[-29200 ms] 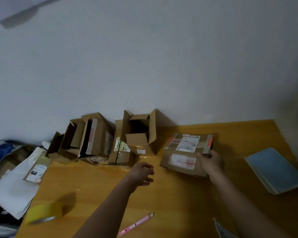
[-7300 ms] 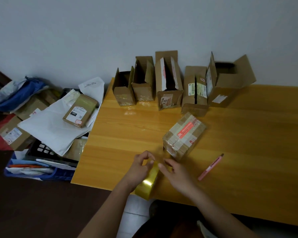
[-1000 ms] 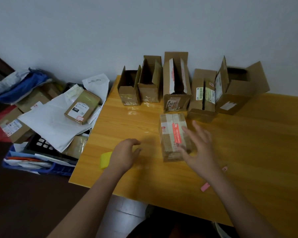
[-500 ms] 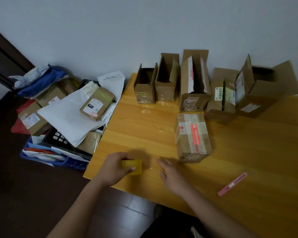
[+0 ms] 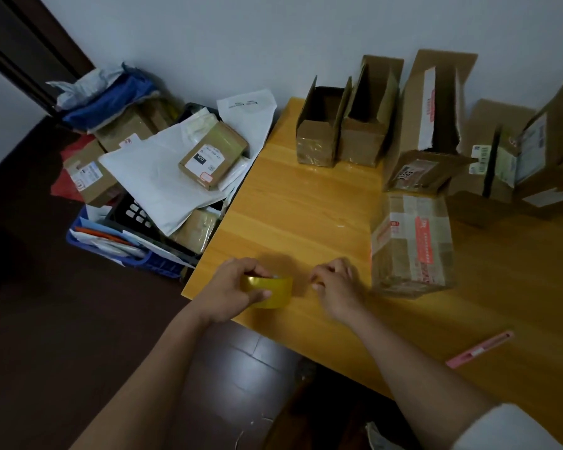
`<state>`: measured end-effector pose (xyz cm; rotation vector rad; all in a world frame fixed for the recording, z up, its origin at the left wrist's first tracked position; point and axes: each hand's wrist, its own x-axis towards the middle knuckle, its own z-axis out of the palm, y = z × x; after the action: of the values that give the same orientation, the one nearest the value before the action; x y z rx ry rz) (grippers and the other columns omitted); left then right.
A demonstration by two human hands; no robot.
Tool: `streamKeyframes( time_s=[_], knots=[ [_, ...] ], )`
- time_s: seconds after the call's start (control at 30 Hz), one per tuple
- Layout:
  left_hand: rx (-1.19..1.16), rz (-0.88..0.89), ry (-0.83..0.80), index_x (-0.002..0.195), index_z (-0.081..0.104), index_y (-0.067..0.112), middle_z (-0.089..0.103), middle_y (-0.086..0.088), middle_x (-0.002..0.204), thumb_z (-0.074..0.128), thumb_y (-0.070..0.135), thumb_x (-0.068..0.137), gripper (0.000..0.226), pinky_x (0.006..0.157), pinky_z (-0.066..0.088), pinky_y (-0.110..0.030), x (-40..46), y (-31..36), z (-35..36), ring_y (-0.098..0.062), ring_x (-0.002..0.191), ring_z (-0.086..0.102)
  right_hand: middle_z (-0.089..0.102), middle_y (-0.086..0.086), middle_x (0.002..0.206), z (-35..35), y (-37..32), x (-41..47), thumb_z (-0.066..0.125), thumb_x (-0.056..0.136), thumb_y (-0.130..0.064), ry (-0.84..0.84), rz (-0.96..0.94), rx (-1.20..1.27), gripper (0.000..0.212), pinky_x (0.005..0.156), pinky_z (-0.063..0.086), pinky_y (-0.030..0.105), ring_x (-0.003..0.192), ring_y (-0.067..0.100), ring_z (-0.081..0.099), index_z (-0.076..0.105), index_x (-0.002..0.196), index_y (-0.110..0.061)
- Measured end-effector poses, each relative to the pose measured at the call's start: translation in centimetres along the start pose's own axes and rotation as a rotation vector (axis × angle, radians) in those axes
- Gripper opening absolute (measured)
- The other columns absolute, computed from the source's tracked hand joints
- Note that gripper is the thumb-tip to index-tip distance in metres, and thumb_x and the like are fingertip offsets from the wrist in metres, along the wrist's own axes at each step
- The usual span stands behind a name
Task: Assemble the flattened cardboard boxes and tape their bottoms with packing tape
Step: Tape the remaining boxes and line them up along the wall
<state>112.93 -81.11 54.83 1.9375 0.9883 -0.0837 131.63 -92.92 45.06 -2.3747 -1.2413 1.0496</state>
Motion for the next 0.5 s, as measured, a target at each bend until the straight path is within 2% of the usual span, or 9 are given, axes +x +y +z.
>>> streamKeyframes(
  time_s=[0.1, 0.23, 0.33, 0.43, 0.5],
  knots=[
    [-0.057, -0.045, -0.006, 0.093, 0.062, 0.035, 0.056, -0.002, 0.109, 0.077, 0.018, 0.081, 0.025, 0.086, 0.037, -0.022, 0.2, -0.2, -0.3, -0.013, 0.106, 0.049, 0.032, -0.007, 0.111, -0.4, -0.3, 0.0, 0.054, 0.098, -0.027, 0.004, -0.001, -0.02, 0.012, 0.092, 0.039, 0.037, 0.111, 0.021, 0.034, 0.051, 0.089, -0.033],
    [-0.083, -0.051, -0.01, 0.095, 0.063, 0.033, 0.057, 0.007, 0.105, 0.074, 0.019, 0.084, 0.021, 0.089, 0.04, -0.028, 0.3, 0.0, -0.4, -0.012, 0.107, 0.047, 0.037, -0.006, 0.111, -1.4, -0.4, -0.4, 0.053, 0.099, -0.025, -0.005, -0.037, -0.047, 0.008, 0.089, 0.04, 0.036, 0.111, 0.02, 0.035, 0.052, 0.091, -0.027],
    [-0.091, -0.051, -0.01, 0.093, 0.061, 0.033, 0.058, 0.01, 0.103, 0.073, 0.019, 0.085, 0.02, 0.087, 0.041, -0.03, 0.3, 0.4, -0.3, -0.013, 0.106, 0.049, 0.048, -0.005, 0.109, -2.2, -0.5, -1.4, 0.049, 0.101, -0.023, 0.002, -0.069, -0.116, 0.007, 0.088, 0.043, 0.037, 0.11, 0.02, 0.041, 0.053, 0.095, -0.025],
    [-0.143, -0.066, 0.044, 0.093, 0.063, 0.03, 0.061, 0.009, 0.095, 0.071, 0.017, 0.087, 0.017, 0.078, 0.044, -0.028, 0.0, 0.1, -0.7, -0.012, 0.092, 0.056, 0.055, -0.003, 0.096, -3.3, -1.7, -2.6, 0.049, 0.1, -0.015, 0.05, -0.146, -0.099, 0.014, 0.075, 0.048, 0.039, 0.091, 0.02, 0.053, 0.048, 0.089, -0.025],
    [-0.195, -0.128, 0.035, 0.097, 0.064, 0.025, 0.061, 0.005, 0.092, 0.069, 0.016, 0.088, 0.013, 0.07, 0.044, -0.024, -0.6, 0.0, -1.0, -0.012, 0.083, 0.057, 0.057, 0.0, 0.093, -4.1, -3.0, -3.5, 0.049, 0.099, -0.011, 0.049, -0.218, -0.036, 0.013, 0.071, 0.047, 0.04, 0.084, 0.021, 0.054, 0.053, 0.091, -0.02]
  ],
)
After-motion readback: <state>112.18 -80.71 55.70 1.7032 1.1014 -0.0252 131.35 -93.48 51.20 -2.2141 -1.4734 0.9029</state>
